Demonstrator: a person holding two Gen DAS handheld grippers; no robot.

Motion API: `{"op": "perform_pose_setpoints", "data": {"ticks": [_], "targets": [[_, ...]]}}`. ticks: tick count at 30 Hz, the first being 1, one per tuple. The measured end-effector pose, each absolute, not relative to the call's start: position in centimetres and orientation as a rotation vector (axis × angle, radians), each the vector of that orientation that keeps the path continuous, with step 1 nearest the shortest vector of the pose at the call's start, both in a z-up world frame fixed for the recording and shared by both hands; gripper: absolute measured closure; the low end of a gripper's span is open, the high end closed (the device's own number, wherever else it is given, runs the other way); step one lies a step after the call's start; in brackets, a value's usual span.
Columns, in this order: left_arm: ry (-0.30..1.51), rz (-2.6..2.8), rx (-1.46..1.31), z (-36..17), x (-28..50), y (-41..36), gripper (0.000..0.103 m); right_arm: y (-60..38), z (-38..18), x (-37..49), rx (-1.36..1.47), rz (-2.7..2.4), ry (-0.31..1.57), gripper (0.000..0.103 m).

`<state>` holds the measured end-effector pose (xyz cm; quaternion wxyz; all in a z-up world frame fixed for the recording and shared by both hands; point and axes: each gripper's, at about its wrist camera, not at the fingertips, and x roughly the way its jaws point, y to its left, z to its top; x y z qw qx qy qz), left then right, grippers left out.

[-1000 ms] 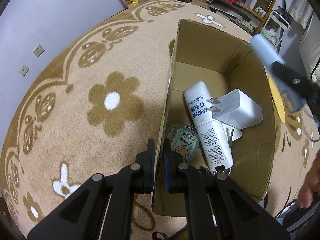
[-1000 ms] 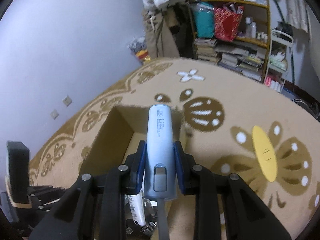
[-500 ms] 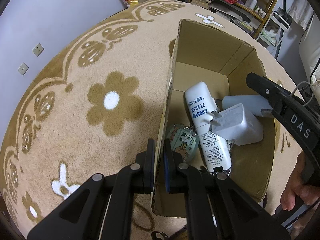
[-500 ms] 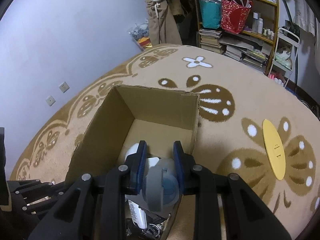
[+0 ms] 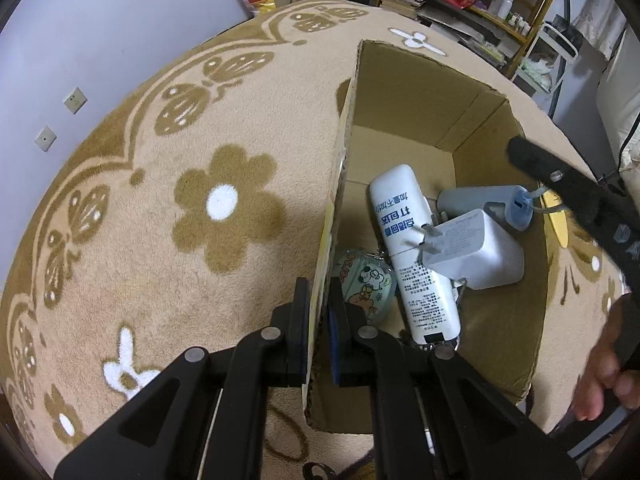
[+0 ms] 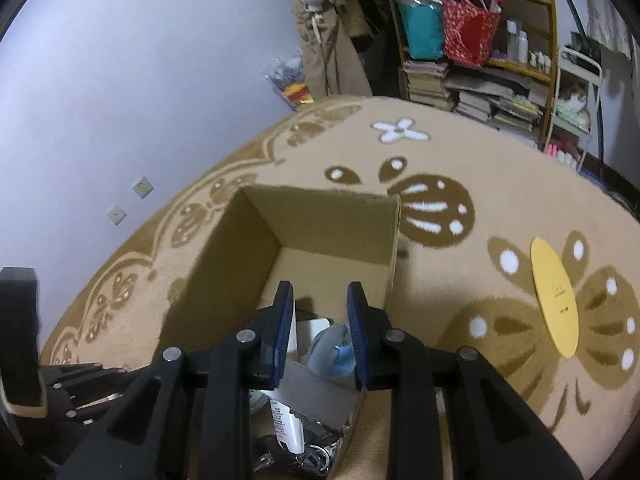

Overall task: Organize rigid objects
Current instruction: 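Open the right gripper to drop the power bank into the box, then move the right gripper back to the yellow oval fan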

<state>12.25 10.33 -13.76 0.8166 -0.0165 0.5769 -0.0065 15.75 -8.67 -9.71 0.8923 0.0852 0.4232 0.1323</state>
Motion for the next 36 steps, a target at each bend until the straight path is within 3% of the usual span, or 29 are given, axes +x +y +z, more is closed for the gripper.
{"op": "perform_pose_setpoints", "data": {"ticks": [1,4,10,15,22,30,33,34,36], "targets": [[1.23,-0.015,-0.035,-13.8,12.3,10.3,0.095,-8.8,-9.3,15.6,0.166,0.273,0.865,0.066],[1.23,-0.015,-0.033,-13.7,12.2,10.3,0.095,-9.7,-8.1,15.1,0.132,0.238,0.811,0.032],[1.23,-0.013,-0.028,-13.6,12.2,10.1,0.095,-13.9,-6.8,14.4,0.07,0.153,0.734,0.001],[1.232,-0.006,-0.025,-13.6,12.3,10.0,0.096,-19.2,-8.4,15.1,0.1,0.022,0.742,0.0],[1.236,-0.018,-0.062,-13.8,12.6,10.5,0.096,-25.4,-15.9,18.2,0.212,-0.13,0.887,0.0],[1.232,-0.016,-0.04,-13.9,12.7,10.1,0.096,-28.1,-22.3,21.0,0.285,-0.206,1.046,0.0],[1.23,-0.023,-0.035,-13.9,12.6,10.2,0.096,-27.1,-22.8,21.0,0.195,-0.238,1.036,0.0],[1.23,-0.025,-0.037,-14.0,12.6,10.2,0.096,-26.7,-22.9,21.1,0.173,-0.256,1.032,0.003],[1.231,-0.026,-0.046,-13.9,12.6,10.3,0.096,-26.1,-22.5,20.8,0.155,-0.261,1.009,0.022]]}}
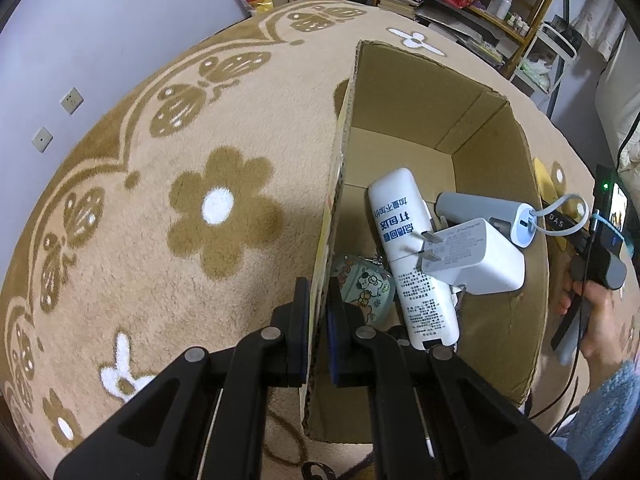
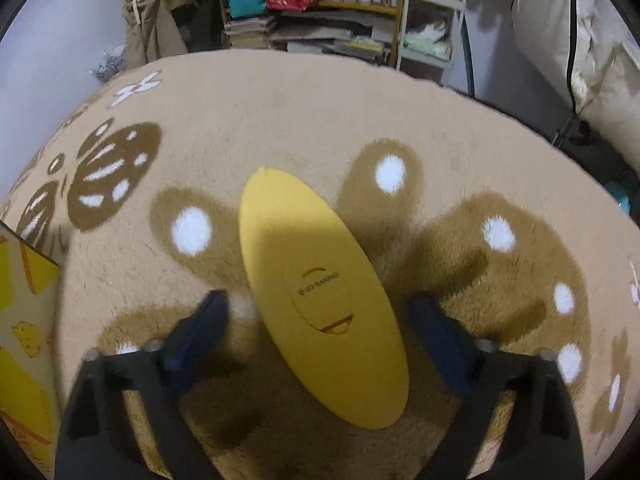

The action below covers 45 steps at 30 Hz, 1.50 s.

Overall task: Organize rigid objects
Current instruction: 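Move the right gripper back to the yellow oval fan, then grasp the yellow oval fan with the right gripper, then carry the yellow fan over the box with the right gripper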

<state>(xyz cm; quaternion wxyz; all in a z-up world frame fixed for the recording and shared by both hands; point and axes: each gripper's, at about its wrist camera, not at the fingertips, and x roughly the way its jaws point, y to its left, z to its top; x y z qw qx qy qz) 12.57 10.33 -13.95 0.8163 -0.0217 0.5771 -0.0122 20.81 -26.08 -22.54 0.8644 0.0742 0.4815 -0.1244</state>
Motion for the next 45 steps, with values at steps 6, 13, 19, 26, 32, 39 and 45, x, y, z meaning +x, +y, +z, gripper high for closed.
{"op": "perform_pose_setpoints", "data": {"ticks": [6,13,19,26,32,39,45], "targets": [[1.23,-0.028,-0.048,-13.9,12.6,10.3,0.096,-25.9,-21.4,20.5,0.113,-0.279,1.019,0.044],[1.232,-0.032,-0.057,-14.0,12.7,10.6,0.096,-23.9,-19.2,18.7,0.052,-0.221,0.972,0.044],[1.231,-0.033,-0.052,-14.0,12.7,10.5,0.096,-21.5,-14.9,16.8,0.071,-0.102,0.867,0.044],[1.229,-0.024,-0.033,-14.0,12.6,10.1,0.096,-17.8,-8.8,16.0,0.163,0.091,0.778,0.044],[1.228,-0.02,-0.023,-13.9,12.5,10.0,0.096,-13.6,-5.6,15.8,0.174,0.234,0.744,0.044],[1.23,-0.021,-0.029,-13.9,12.4,10.0,0.096,-9.4,-6.2,16.0,0.098,0.316,0.811,0.044],[1.228,-0.025,-0.033,-13.9,12.4,10.2,0.096,-7.4,-9.0,16.4,0.065,0.344,0.898,0.076]]}}
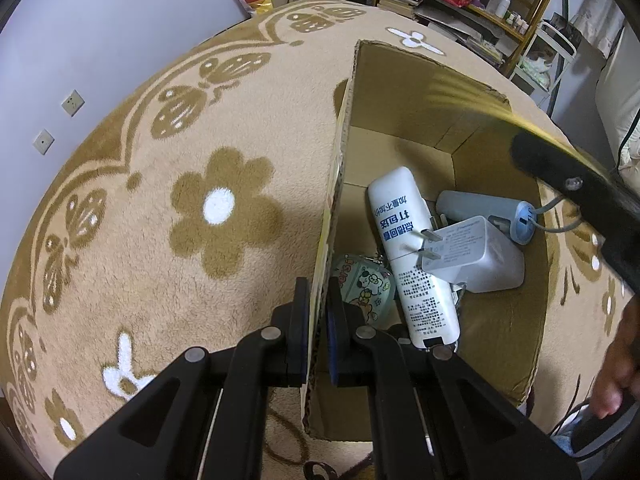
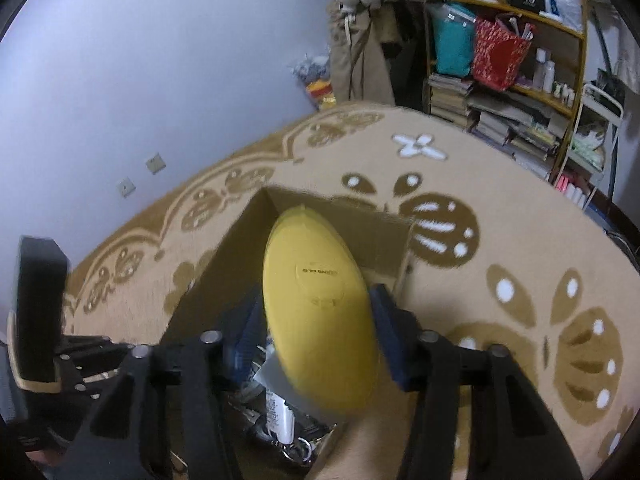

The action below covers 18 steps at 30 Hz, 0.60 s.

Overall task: Organize rigid objects
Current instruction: 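Carry the yellow fan over the box with the right gripper, then open the right gripper to drop the fan into the box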

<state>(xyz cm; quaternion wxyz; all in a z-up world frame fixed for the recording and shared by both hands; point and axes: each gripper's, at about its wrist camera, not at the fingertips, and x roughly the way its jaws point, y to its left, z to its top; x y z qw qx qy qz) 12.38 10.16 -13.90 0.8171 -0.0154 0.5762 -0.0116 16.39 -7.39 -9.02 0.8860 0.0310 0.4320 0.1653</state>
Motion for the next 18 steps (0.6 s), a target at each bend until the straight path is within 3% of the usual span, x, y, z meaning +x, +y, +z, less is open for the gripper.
{"op": "perform_pose_setpoints", "data": {"ticks": [1,18], "targets": [[1.228,-0.025,-0.033,-13.9,12.4,10.2,0.096,-7.1,-9.5,16.4,0.067,0.356,0.925,0.081],[1.205,-0.027,-0.018,-13.6,11.9,10.0,0.096,-7.8,-9.3,15.3,0.103,0.335,0.944,0.08]]}}
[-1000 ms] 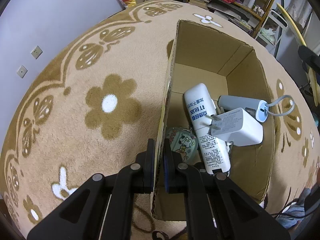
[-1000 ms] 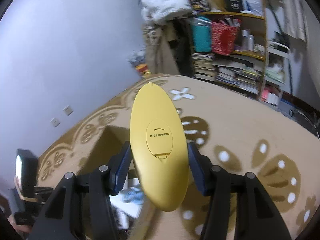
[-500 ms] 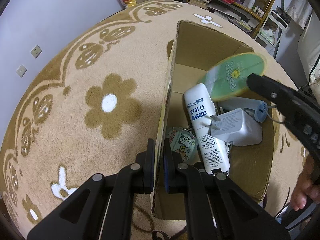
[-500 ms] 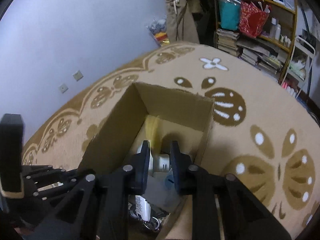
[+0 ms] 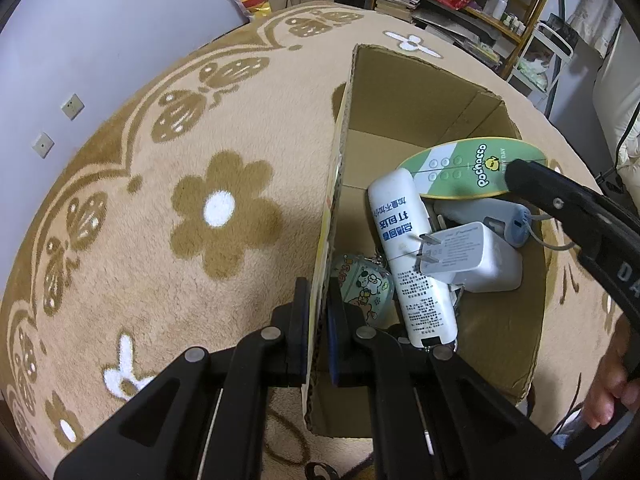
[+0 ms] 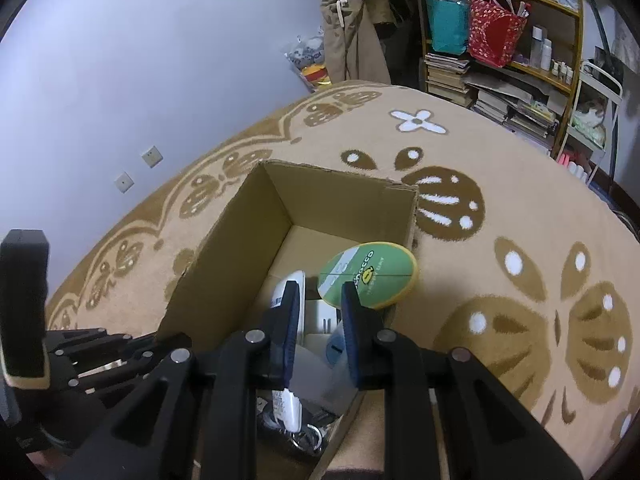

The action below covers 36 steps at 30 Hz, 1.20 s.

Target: Organize rigid objects

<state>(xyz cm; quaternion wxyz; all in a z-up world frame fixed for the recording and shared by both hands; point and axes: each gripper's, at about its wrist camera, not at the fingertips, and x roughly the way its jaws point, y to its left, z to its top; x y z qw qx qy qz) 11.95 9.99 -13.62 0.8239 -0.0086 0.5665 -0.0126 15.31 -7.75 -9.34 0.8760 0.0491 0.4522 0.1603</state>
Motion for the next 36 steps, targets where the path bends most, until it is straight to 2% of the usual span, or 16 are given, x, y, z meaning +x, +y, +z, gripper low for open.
{"op": "perform_pose_setpoints", "data": {"ticks": [3,5,7,9,11,16,20,24,25,30,33,36], "targets": [[1.173,-0.019,0.011,-12.8,11.5,9.6,0.095,-8.3,-8.4,14.6,0.112,0.33,0.928,0.073],[1.144,-0.008,0.015,-11.9,11.1,9.5,0.095,-8.7,-7.7,14.0,0.132,0.32,0.914,0.046],[1.107,-0.001,0.016,-11.0,10.6,9.4,0.095,-9.0,-7.0,13.3,0.135,0.304,0.892,0.036],[1.059,-0.009,0.012,-9.8,10.0,9.3,0.095,-9.3,-6.2,12.6,0.127,0.286,0.871,0.03],[1.022,-0.02,0.0,-8.9,9.4,9.1,0.094,-10.0,-5.5,11.7,0.129,0.263,0.859,0.014],[0.959,-0.044,-0.023,-6.9,7.6,9.0,0.089,-12.2,-4.3,9.9,0.183,0.239,0.847,0.001],[0.886,-0.042,0.013,-4.8,5.7,8.4,0.072,-14.2,-3.2,7.8,0.223,0.213,0.838,0.0],[0.809,-0.072,0.023,-3.0,3.8,7.7,0.047,-15.2,-2.0,5.8,0.187,0.201,0.849,0.0],[0.788,-0.074,0.023,-2.5,3.4,7.6,0.044,-15.4,-1.8,5.3,0.175,0.199,0.846,0.0],[0.666,-0.092,0.01,0.1,0.4,7.3,0.015,-16.3,-0.1,1.9,0.139,0.161,0.788,0.0],[0.626,-0.079,0.02,0.8,-1.3,7.2,0.008,-16.9,0.6,-0.3,0.135,0.144,0.745,0.0],[0.6,-0.066,0.055,1.1,-2.9,6.7,0.006,-17.5,1.1,-2.4,0.127,0.126,0.698,0.0]]}}
